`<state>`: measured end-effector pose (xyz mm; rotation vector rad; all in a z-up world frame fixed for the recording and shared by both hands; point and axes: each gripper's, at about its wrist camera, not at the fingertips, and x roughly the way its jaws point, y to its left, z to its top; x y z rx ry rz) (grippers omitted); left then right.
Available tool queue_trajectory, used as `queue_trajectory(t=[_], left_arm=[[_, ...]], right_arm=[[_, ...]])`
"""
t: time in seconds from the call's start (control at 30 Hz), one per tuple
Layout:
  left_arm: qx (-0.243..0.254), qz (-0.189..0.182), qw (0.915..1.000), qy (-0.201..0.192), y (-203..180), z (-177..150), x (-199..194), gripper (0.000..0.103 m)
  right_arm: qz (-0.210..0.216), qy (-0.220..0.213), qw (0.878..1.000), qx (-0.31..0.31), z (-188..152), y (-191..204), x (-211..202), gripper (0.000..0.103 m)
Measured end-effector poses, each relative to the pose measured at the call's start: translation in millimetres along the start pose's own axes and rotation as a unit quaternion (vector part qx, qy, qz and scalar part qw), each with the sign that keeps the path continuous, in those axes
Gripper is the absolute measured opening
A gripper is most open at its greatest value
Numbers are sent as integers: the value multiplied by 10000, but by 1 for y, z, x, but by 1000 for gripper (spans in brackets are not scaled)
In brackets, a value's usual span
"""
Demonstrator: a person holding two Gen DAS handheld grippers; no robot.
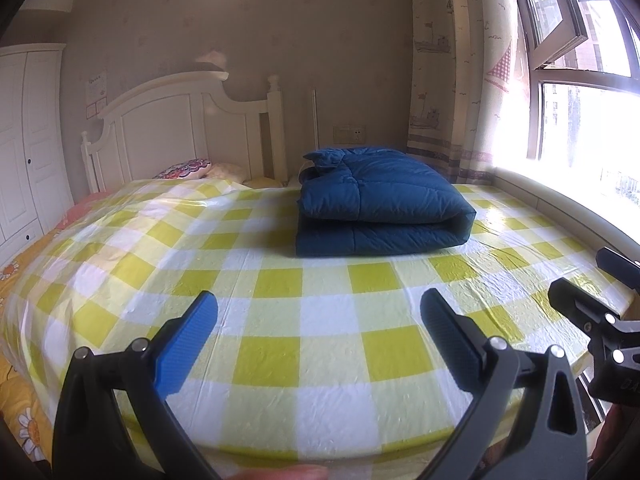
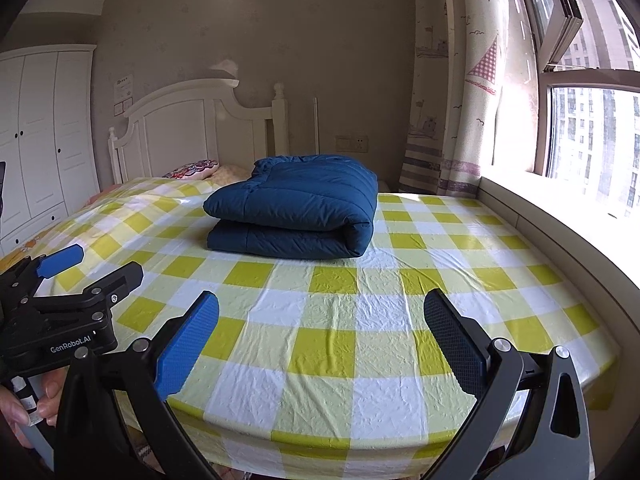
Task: Fold large clothes
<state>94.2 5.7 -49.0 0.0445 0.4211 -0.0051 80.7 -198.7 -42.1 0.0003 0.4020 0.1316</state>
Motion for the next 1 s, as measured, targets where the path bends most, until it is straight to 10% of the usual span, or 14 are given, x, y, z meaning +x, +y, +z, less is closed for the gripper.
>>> queue_trajectory(t=[0.73, 1.0], left_arm=[[92, -72, 9997, -206, -6, 2, -4, 101], [33, 27, 9981, 607, 47, 23, 78, 101]], right_arm=[[97, 9, 10000, -12, -4, 0, -1, 99], [-168, 460, 9982, 349, 20, -64, 41, 99]])
